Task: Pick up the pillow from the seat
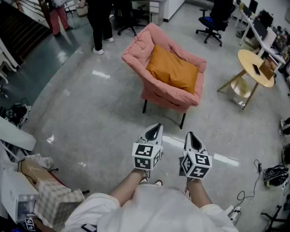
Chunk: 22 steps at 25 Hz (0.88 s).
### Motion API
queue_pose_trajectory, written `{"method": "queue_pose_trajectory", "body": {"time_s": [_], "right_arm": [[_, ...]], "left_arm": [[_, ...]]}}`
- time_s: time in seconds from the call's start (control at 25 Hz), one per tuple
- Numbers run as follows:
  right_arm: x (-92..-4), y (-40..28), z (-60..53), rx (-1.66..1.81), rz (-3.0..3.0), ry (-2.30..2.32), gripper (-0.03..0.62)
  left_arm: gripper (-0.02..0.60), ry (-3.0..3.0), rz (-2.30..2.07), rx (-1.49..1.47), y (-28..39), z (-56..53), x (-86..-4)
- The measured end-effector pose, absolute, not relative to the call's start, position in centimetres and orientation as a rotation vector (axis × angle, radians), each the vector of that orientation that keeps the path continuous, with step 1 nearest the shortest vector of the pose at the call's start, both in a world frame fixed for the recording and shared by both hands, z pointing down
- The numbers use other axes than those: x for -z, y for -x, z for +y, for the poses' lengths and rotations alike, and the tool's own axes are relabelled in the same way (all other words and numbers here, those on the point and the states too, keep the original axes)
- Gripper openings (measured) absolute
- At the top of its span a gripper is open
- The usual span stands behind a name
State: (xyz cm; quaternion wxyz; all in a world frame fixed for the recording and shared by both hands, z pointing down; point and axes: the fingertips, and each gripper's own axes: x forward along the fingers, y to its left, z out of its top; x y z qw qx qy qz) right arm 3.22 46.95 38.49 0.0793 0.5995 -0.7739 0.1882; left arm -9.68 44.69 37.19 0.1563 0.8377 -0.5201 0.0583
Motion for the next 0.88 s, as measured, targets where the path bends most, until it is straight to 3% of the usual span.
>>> {"method": "queue_pose_trajectory", "body": {"time_s": [0.88], "right_arm": [[-40.9,-8.5,47.1,-0.683,-2.281,-1.829,0.029]], "left_arm": [[0.009,-2.335,-1.542,-0.209,7.5,44.0,-38.9]]}}
